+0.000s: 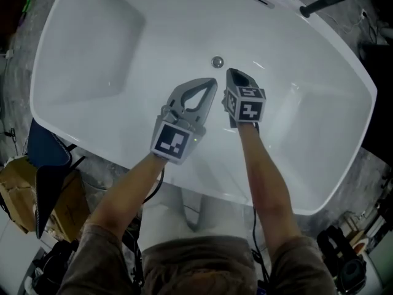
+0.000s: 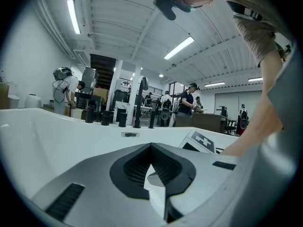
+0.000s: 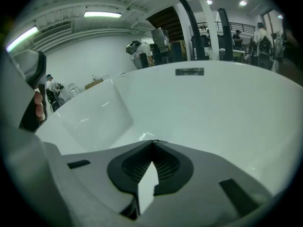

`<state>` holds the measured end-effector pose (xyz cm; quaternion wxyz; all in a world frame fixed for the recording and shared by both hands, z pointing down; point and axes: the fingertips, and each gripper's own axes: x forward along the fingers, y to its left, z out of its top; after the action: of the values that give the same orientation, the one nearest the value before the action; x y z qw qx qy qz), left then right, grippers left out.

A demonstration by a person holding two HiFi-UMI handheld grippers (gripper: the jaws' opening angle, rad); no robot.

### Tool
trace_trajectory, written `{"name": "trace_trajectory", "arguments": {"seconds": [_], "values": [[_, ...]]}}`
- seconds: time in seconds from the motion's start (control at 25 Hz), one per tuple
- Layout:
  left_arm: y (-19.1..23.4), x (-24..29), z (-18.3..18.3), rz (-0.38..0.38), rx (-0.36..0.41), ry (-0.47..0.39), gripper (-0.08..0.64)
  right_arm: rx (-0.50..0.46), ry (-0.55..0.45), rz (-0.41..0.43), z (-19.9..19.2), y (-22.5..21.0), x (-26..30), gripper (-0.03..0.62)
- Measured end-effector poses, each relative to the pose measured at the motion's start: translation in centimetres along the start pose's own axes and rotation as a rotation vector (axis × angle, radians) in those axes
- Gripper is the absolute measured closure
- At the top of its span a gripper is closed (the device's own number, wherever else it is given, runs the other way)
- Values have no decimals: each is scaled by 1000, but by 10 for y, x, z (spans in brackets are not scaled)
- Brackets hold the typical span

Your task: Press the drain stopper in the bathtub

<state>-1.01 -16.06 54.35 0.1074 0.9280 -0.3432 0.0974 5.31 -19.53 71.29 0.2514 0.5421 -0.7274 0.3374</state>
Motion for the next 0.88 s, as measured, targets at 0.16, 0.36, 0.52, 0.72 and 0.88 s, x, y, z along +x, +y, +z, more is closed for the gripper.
{"name": "trace_trajectory", "arguments": {"seconds": [0.16, 0.36, 0.52, 0.72, 0.88], "values": [[-20, -20, 37, 33, -24, -5, 555, -12, -49, 29, 37, 20, -52, 594], [-41, -47, 88, 79, -34, -16, 555, -27, -110, 60, 81, 42, -118, 594], [-56, -72, 135, 115, -48, -40, 555, -35, -150, 82, 110, 58, -171, 594], [-76, -98, 185, 145, -55, -63, 555, -50, -193, 110, 136, 77, -230, 594], [-97, -123, 218, 146, -55, -74, 555, -97, -231, 146, 156, 102, -280, 594]]}}
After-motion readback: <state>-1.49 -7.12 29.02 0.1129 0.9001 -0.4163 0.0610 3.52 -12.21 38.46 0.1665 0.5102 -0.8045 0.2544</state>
